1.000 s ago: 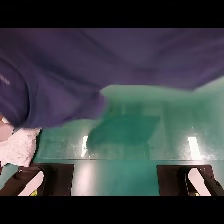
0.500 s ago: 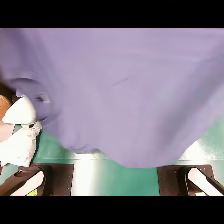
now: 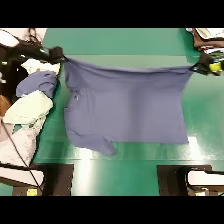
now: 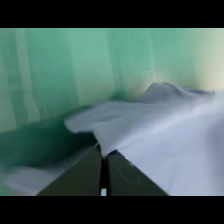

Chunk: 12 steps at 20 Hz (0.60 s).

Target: Fold the shirts.

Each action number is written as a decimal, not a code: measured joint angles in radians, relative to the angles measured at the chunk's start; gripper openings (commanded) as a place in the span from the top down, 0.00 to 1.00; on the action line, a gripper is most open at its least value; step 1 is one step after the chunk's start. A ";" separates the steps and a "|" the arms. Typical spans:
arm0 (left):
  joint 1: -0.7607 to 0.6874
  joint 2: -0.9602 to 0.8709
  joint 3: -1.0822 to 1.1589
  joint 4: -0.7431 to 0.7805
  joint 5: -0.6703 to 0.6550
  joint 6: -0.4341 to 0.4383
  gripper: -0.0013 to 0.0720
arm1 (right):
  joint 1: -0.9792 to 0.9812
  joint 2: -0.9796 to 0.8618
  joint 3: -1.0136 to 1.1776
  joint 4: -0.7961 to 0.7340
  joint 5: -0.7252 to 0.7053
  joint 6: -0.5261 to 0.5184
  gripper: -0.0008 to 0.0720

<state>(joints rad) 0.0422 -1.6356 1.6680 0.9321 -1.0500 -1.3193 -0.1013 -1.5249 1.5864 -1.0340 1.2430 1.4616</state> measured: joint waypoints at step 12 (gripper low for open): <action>0.053 -0.135 0.056 0.010 -0.087 -0.001 0.94 | 0.038 -0.068 0.012 -0.005 -0.121 0.020 0.37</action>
<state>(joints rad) 0.0956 -1.7702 1.7237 0.9417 -1.1370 -1.3205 -0.0635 -1.5929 1.5986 -1.0393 1.1221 1.4818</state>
